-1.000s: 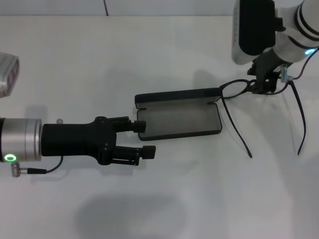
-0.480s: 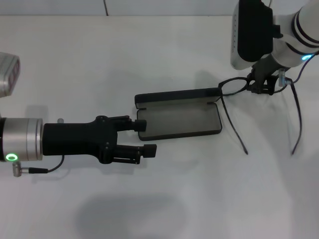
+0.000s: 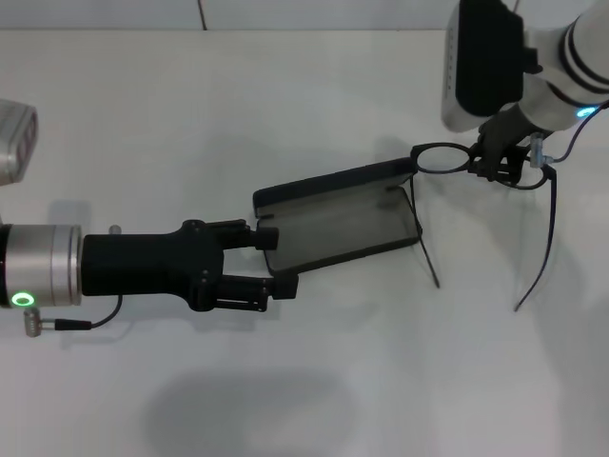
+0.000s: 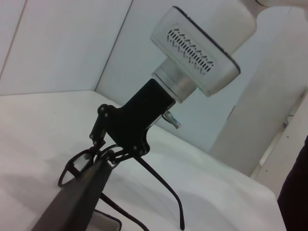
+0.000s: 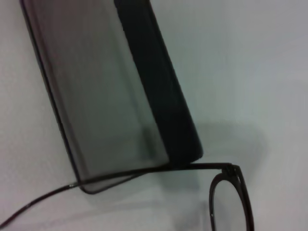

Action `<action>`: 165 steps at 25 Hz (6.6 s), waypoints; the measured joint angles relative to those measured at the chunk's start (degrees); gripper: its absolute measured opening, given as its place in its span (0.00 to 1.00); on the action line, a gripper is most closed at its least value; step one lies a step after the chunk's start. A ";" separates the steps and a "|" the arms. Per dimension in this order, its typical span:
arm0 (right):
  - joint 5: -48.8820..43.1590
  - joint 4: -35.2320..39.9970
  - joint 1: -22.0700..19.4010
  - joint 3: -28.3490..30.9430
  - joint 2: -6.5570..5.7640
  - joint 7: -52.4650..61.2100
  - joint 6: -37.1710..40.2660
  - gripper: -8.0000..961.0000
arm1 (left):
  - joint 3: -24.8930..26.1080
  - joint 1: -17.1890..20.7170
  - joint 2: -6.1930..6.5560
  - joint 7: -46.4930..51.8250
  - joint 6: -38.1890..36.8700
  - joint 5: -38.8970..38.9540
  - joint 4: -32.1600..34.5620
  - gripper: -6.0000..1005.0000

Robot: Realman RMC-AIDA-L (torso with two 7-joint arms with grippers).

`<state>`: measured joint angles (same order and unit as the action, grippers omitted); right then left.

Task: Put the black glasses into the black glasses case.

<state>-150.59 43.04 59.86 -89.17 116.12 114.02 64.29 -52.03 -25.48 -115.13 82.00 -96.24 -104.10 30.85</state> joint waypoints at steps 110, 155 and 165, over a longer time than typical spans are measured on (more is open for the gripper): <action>-2.72 10.48 -7.77 18.62 -1.09 4.98 5.27 0.12 | 2.31 -0.79 -0.01 -1.03 -2.83 3.21 -1.57 0.87; 32.18 -3.52 -12.47 46.20 -7.47 -13.54 42.31 0.12 | 0.24 -13.84 -4.46 -13.77 -7.59 21.32 -7.28 0.08; 31.95 -4.23 -10.79 46.11 -6.55 -13.83 42.01 0.12 | -2.50 -15.39 -4.62 -14.04 -5.46 21.50 -8.23 0.03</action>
<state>-118.64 38.81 49.07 -43.06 109.57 100.20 106.30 -54.52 -40.88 -119.75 67.96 -101.69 -82.60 22.62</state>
